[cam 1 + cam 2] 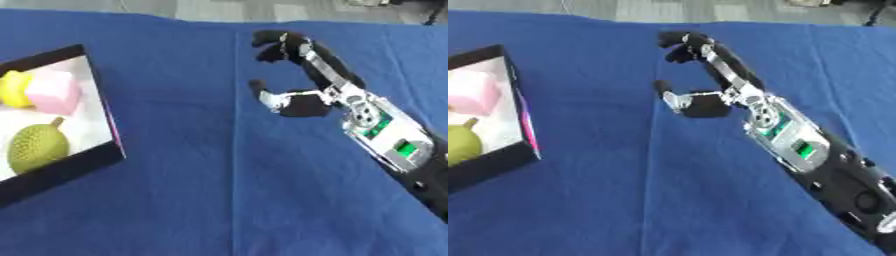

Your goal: Pick up the objects with one hand, pass them to the other hand, and then place them into the box on the other side of the table.

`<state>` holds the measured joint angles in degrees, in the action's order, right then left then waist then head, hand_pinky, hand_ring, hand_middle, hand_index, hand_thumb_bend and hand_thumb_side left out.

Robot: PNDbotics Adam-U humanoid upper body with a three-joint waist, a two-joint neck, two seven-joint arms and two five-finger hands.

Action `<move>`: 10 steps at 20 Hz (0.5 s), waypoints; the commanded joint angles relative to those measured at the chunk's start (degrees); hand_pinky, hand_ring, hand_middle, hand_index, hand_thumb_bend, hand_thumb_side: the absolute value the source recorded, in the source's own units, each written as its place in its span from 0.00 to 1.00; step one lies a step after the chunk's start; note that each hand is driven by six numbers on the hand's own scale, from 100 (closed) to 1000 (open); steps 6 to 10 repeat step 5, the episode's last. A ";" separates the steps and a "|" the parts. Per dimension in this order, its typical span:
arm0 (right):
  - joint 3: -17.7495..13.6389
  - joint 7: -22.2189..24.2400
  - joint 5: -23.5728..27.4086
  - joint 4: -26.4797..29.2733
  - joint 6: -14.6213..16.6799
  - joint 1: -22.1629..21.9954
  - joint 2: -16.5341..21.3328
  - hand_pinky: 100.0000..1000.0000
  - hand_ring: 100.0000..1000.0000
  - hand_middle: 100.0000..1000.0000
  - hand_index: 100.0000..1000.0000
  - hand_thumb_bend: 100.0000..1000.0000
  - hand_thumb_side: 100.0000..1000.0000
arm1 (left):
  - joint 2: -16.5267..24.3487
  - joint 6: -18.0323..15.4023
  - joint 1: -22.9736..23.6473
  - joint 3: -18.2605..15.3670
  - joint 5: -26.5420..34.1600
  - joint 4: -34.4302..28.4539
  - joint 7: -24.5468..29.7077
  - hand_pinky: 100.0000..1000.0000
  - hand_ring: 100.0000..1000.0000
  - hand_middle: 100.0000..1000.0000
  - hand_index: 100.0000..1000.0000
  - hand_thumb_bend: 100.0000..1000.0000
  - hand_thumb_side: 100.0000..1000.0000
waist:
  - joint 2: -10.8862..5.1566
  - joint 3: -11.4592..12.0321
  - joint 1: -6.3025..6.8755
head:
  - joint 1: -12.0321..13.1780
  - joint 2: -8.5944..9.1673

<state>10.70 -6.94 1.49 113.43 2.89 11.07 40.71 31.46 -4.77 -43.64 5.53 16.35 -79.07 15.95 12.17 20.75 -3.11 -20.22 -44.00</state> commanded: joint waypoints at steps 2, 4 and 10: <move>-5.69 -0.65 10.45 1.16 3.79 -3.20 1.35 0.76 0.70 0.74 0.85 0.13 0.00 | 1.63 -0.54 1.40 -1.54 6.45 -3.38 0.68 1.00 0.72 0.65 0.77 0.00 0.65 | -2.29 -0.97 -0.82 | -0.30 -0.12; -7.29 -0.05 13.86 1.16 4.97 -4.52 1.23 0.76 0.70 0.74 0.85 0.13 0.00 | 1.61 -0.09 2.12 -1.76 7.50 -4.25 0.56 1.00 0.72 0.65 0.77 0.00 0.65 | -2.37 -1.29 -0.92 | -0.24 -0.12; -7.83 0.19 14.89 1.16 5.22 -4.95 1.08 0.75 0.69 0.73 0.85 0.10 0.01 | 1.55 0.09 2.36 -1.84 7.74 -4.55 0.47 1.00 0.72 0.66 0.77 0.00 0.65 | -2.38 -1.45 -0.96 | -0.18 -0.12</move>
